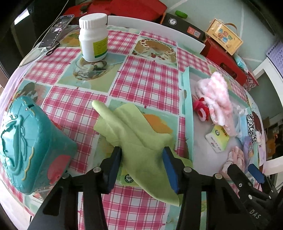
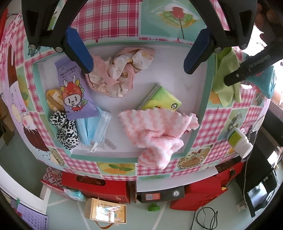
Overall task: Organize soft objects
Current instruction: 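Move the left tool to the light green glove and close on it, then lift the green glove with the left tool while the right tool reaches the green tissue pack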
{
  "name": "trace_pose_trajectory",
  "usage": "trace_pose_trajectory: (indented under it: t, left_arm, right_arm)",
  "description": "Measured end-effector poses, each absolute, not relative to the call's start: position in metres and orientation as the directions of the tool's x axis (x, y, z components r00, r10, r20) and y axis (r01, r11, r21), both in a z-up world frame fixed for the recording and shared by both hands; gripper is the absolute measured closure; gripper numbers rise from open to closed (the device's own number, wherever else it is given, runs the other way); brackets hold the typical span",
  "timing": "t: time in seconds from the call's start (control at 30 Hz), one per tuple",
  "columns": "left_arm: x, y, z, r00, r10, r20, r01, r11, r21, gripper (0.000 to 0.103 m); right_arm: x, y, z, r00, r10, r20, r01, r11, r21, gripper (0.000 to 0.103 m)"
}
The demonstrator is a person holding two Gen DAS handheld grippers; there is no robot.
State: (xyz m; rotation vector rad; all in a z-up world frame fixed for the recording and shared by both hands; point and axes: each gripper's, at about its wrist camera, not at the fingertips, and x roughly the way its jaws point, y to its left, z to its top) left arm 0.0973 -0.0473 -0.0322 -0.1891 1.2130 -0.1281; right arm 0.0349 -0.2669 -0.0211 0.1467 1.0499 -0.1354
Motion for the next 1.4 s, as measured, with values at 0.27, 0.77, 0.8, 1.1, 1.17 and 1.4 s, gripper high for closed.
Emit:
trace_pose_trajectory:
  t: [0.27, 0.77, 0.8, 1.1, 1.17, 1.4]
  left_arm:
    - [0.094, -0.044, -0.026, 0.378, -0.201, -0.904, 0.001, 0.976, -0.216, 0.082]
    - [0.096, -0.046, -0.023, 0.406, -0.240, -0.882, 0.034, 0.968, -0.248, 0.099]
    - [0.095, -0.046, -0.021, 0.411, -0.247, -0.878, 0.037, 0.966, -0.254, 0.099]
    - [0.093, -0.045, -0.009, 0.444, -0.325, -0.835, 0.063, 0.941, -0.332, 0.099]
    - [0.092, -0.045, -0.006, 0.451, -0.338, -0.826, 0.069, 0.936, -0.345, 0.099]
    - [0.091, -0.044, 0.002, 0.471, -0.381, -0.796, 0.088, 0.918, -0.387, 0.100]
  right_arm:
    - [0.036, -0.265, -0.023, 0.486, -0.043, -0.873, 0.169, 0.985, 0.046, 0.000]
    - [0.037, -0.263, -0.024, 0.482, -0.045, -0.875, 0.163, 0.986, 0.039, 0.000]
    - [0.037, -0.264, -0.024, 0.482, -0.045, -0.875, 0.163, 0.986, 0.039, 0.000]
    - [0.037, -0.264, -0.025, 0.482, -0.045, -0.875, 0.161, 0.986, 0.038, 0.000]
    - [0.037, -0.264, -0.025, 0.482, -0.045, -0.875, 0.161, 0.986, 0.038, 0.000]
    - [0.038, -0.264, -0.025, 0.482, -0.045, -0.875, 0.161, 0.986, 0.038, 0.000]
